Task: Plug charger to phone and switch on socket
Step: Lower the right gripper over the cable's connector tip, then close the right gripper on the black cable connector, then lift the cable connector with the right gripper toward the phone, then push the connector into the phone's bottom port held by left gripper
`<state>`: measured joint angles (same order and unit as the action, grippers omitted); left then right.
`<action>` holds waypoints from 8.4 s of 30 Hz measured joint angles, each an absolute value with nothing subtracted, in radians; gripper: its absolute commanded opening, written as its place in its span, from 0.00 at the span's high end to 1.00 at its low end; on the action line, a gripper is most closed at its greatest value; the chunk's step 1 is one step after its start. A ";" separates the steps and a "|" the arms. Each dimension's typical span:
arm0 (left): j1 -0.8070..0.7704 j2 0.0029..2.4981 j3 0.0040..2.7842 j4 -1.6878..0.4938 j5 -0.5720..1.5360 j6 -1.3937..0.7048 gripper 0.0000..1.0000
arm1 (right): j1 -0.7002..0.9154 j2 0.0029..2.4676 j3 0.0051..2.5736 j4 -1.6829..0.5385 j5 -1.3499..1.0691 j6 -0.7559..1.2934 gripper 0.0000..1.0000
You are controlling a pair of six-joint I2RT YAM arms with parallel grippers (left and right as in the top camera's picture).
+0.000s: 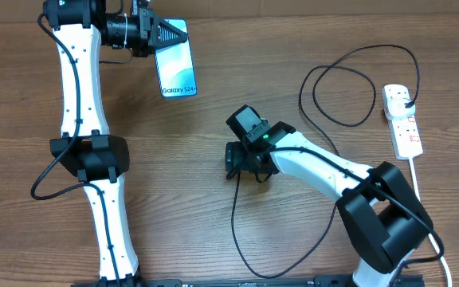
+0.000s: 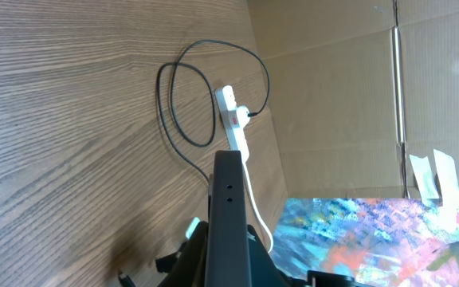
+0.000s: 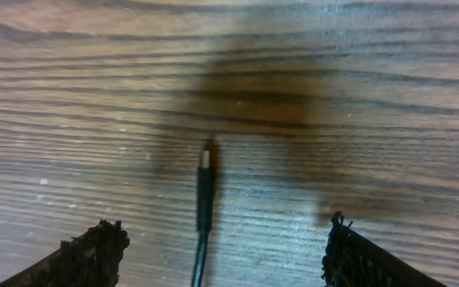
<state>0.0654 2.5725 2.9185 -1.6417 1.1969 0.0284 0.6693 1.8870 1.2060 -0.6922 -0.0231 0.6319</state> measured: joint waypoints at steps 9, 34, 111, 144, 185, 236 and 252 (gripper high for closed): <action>0.065 2.572 2.918 -1.618 1.197 0.021 0.95 | 0.669 1.921 1.243 -0.690 -0.026 0.627 0.24; 0.065 2.572 2.918 -1.611 1.197 0.006 0.96 | 0.685 1.960 1.273 -0.742 -0.026 0.604 0.71; 0.126 2.572 2.918 -1.365 1.333 -0.209 0.96 | 0.386 2.092 1.448 -0.037 -1.324 0.773 0.96; 0.043 2.572 2.918 -0.848 1.380 -0.814 0.95 | 0.382 2.098 1.454 0.969 -1.289 1.645 0.95; 0.021 2.572 2.918 -0.845 1.324 -0.813 0.95 | 0.360 2.098 1.454 0.970 -1.248 1.634 0.95; 0.001 2.572 2.918 -0.844 1.371 -0.758 0.96 | 0.362 2.098 1.454 0.956 -1.251 1.619 0.95; 0.001 2.573 2.918 -0.840 1.425 -0.706 0.96 | 0.369 2.098 1.454 0.929 -1.264 1.596 0.94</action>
